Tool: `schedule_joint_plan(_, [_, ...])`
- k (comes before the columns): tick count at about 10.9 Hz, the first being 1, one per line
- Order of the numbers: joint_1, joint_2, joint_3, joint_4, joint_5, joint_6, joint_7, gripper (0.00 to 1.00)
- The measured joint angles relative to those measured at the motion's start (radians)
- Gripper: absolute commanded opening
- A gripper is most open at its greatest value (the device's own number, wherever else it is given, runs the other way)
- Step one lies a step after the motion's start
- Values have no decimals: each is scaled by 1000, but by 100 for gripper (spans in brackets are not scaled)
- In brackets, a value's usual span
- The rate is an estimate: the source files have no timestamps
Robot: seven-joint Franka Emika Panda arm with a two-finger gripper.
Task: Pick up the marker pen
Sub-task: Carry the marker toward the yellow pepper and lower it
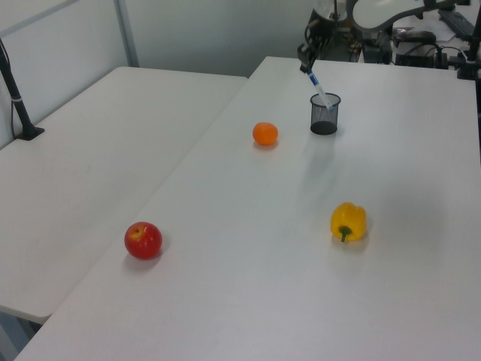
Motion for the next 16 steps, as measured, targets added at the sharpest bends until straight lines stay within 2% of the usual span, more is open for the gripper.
schedule_joint_plan(2, [90, -1, 5, -3, 0, -116, 5, 9])
schedule_joint_plan(5, [163, -1, 34, -6, 23, -250, 6, 9])
schedule_joint_plan(8, [174, 3, 80, -19, 24, -330, -2, 10])
schedule_joint_plan(12, [178, 80, 88, -49, 24, -333, -21, 11])
schedule_joint_plan(15, [179, 152, 92, -48, 24, -283, -32, 16])
schedule_joint_plan(16, [179, 163, 92, -47, 24, -267, -34, 31])
